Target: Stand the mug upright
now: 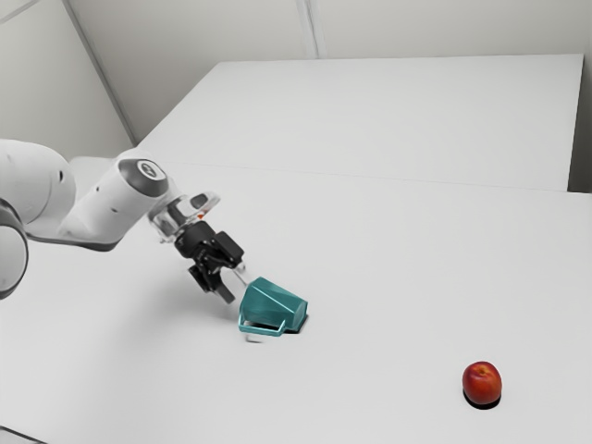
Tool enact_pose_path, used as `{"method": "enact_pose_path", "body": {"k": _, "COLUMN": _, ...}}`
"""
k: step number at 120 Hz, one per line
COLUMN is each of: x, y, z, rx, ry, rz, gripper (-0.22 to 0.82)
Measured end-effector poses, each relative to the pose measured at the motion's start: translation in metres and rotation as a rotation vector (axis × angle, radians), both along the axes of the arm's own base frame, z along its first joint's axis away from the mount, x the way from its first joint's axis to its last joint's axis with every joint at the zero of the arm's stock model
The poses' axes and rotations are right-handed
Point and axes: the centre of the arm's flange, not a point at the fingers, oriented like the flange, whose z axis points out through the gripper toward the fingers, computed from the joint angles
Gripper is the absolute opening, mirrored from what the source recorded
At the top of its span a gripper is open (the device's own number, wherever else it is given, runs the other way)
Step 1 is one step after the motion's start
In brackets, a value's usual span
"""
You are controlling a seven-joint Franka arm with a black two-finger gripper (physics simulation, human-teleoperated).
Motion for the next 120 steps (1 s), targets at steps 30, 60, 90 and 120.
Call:
{"method": "enact_pose_path", "body": {"k": 30, "x": 0.006, "y": -0.011, "z": -0.014, "rx": -0.023, "ry": -0.055, "rz": 0.074, "gripper": 0.60}}
{"method": "enact_pose_path", "body": {"k": 60, "x": 0.015, "y": -0.023, "z": -0.016, "rx": -0.024, "ry": -0.099, "rz": 0.119, "gripper": 0.51}}
{"method": "enact_pose_path", "body": {"k": 90, "x": 0.013, "y": -0.024, "z": -0.021, "rx": -0.040, "ry": -0.093, "rz": 0.160, "gripper": 0.10}}
{"method": "enact_pose_path", "body": {"k": 120, "x": 0.013, "y": -0.032, "z": -0.010, "rx": -0.068, "ry": -0.104, "rz": 0.165, "gripper": -0.10}}
